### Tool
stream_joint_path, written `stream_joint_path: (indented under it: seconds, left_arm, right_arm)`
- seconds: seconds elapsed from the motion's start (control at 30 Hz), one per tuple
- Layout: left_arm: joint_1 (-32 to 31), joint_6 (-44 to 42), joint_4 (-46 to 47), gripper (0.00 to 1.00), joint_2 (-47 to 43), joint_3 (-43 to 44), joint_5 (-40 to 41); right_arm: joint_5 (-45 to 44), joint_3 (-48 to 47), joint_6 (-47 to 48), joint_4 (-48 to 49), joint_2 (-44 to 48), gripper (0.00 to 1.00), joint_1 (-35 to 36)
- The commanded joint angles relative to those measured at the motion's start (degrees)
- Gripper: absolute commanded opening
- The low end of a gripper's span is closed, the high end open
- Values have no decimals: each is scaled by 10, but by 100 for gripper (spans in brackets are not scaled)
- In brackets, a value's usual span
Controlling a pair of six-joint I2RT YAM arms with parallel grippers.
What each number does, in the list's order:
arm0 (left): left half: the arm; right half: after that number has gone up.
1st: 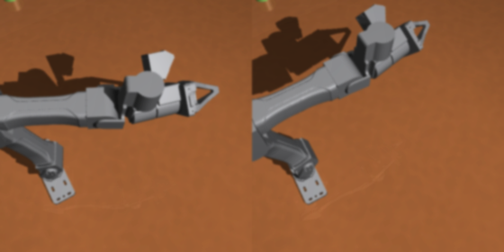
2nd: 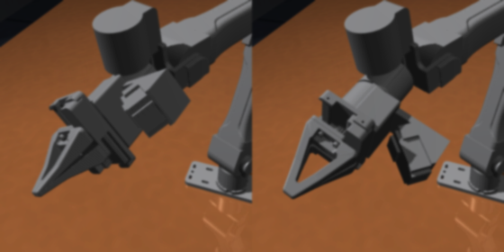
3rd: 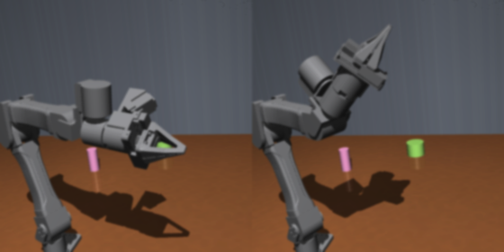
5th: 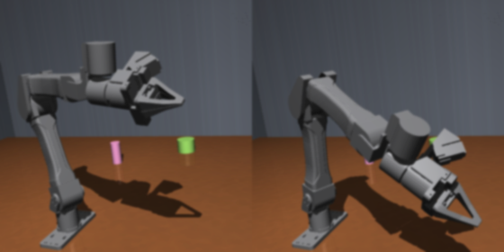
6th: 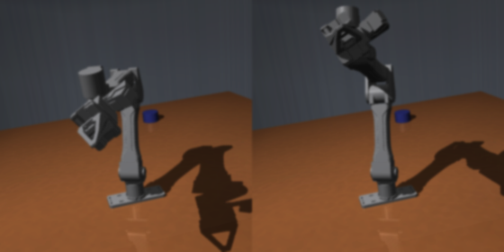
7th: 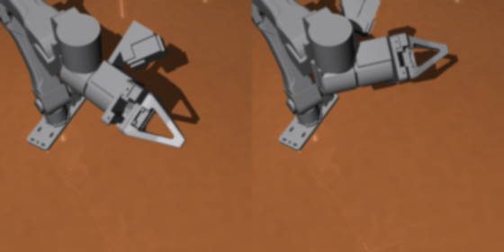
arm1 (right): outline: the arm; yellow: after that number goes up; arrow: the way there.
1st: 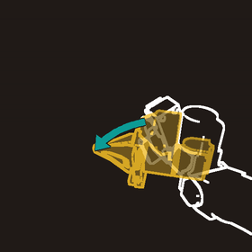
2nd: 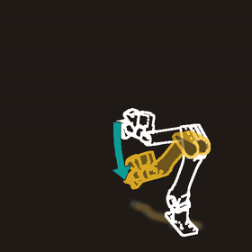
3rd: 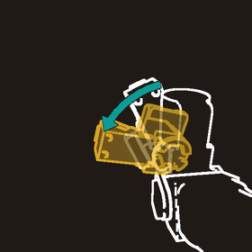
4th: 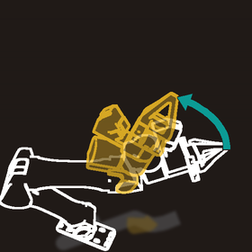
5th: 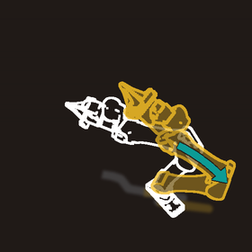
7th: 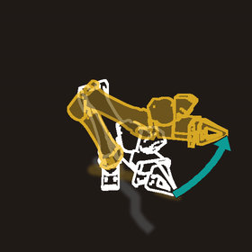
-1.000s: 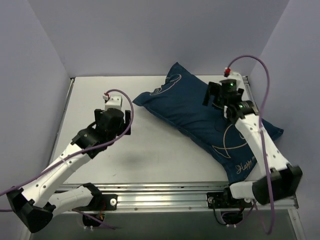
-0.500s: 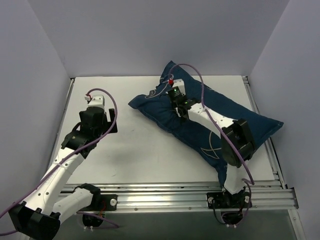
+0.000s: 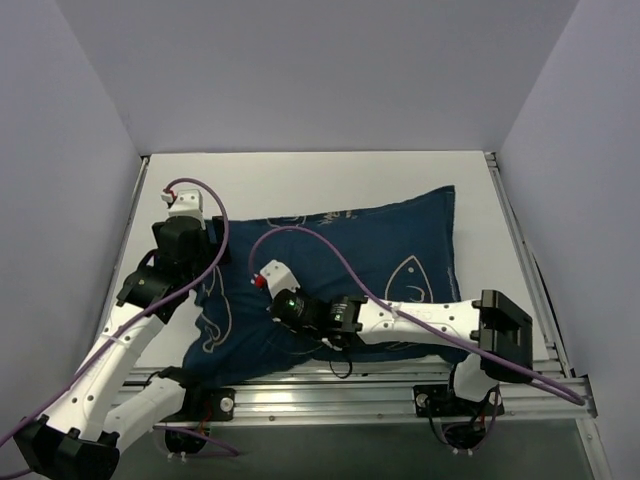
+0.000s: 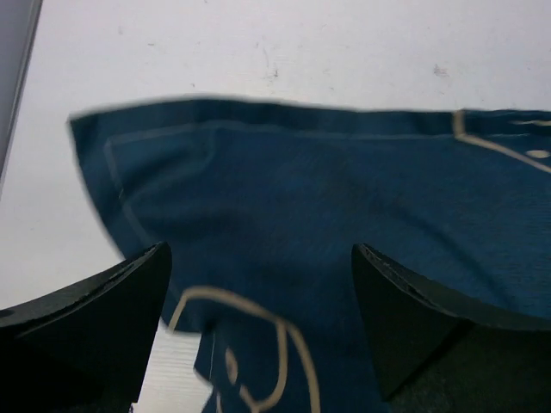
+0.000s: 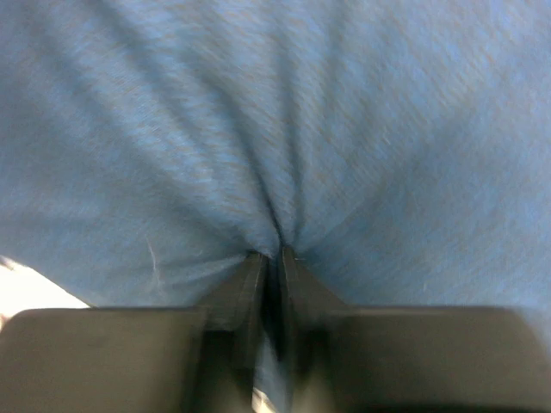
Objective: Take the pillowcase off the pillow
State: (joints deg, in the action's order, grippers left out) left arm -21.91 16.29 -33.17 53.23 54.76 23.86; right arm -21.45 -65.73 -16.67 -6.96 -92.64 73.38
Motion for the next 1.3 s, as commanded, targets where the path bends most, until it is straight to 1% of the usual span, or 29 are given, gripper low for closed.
stream_joint_path:
  seconds: [0.0, 0.03, 0.07, 0.1, 0.17, 0.2, 0.3, 0.33, 0.43, 0.47, 0.53, 0.57, 0.6, 0.63, 0.67, 0.73, 0.77, 0.83, 0.87, 0.9, 0.93, 0.97, 1.0, 1.03, 1.13, 1.17, 1.2, 1.27]
  left_arm:
    - [6, 3, 32, 94, 6, 1, -42]
    - [6, 8, 32, 94, 8, 1, -50]
    - [6, 9, 32, 94, 12, 1, -59]
    - [6, 14, 31, 94, 20, 2, -80]
    - [6, 18, 32, 94, 31, 2, -100]
    - [6, 21, 33, 94, 35, 3, -107]
    - [6, 27, 35, 94, 49, 3, -130]
    - [6, 29, 35, 94, 52, 4, -140]
    - [6, 32, 35, 94, 64, 5, -149]
    - [6, 32, 35, 94, 68, 4, -155]
    - [6, 33, 38, 94, 74, 1, -161]
    - [5, 35, 38, 94, 82, 1, -172]
    - [4, 37, 36, 94, 88, 0, -176]
    - [4, 46, 35, 94, 94, 0, -184]
    - [2, 52, 36, 94, 106, -1, -193]
    - [-8, 74, 35, 94, 118, -2, -210]
    - [-14, 84, 35, 94, 128, -5, -211]
    - [-37, 120, 49, 94, 131, -23, -214]
    - [-47, 133, 57, 94, 130, -47, -217]
    - [-61, 161, 70, 94, 128, -60, -219]
    - [-95, 178, 73, 94, 124, -72, -214]
    - [-116, 192, 75, 94, 111, -83, -210]
    - [-138, 220, 72, 94, 101, -101, -205]
    - [-179, 236, 65, 94, 88, -106, -188]
    - [-233, 275, 21, 94, 20, -113, -146]
    - [-254, 282, 5, 94, -15, -110, -120]
    - [-258, 287, -23, 94, -30, -106, -110]
    - [-258, 284, -48, 94, -59, -89, -83]
  right_arm:
    - [-11, 39, -79, -113, 66, 16, -4]
    - [-19, 44, -105, -116, 84, 26, -4]
    - [-39, 50, -117, -118, 124, 36, -3]
    - [-51, 60, -132, -125, 142, 48, -3]
    - [-83, 72, -176, -135, 199, 56, -3]
    - [-93, 83, -191, -152, 213, 62, -6]
    - [-93, 109, -236, -185, 254, 66, -22]
    - [-86, 118, -241, -186, 260, 67, -41]
    - [-29, 164, -231, -149, 277, 68, -89]
    - [-12, 176, -223, -135, 278, 69, -136]
    - [47, 206, -196, -84, 272, 69, -189]
    - [71, 213, -186, -66, 259, 69, -253]
    - [96, 219, -166, -27, 249, 69, -285]
    - [139, 221, -154, -11, 237, 69, -315]
    - [152, 211, -144, 3, 207, 68, -360]
    - [157, 188, -111, 30, 172, 68, -385]
    - [153, 157, -101, 35, 135, 69, -395]
    - [155, 120, -77, 54, 98, 70, -421]
    - [159, 84, -71, 64, 65, 71, -428]
    - [159, 64, -67, 64, 51, 71, -437]
    - [160, 43, -60, 63, 37, 72, -439]
    - [163, 22, -57, 50, 20, 74, -440]
    - [164, -9, -56, 45, 18, 75, -440]
    - [165, -13, -56, 44, 21, 76, -440]
    - [162, 0, -66, 41, 60, 86, -454]
    - [164, 8, -78, 33, 83, 91, -462]
    - [180, 17, -83, 32, 97, 92, -473]
    - [208, 55, -89, 50, 140, 96, -505]
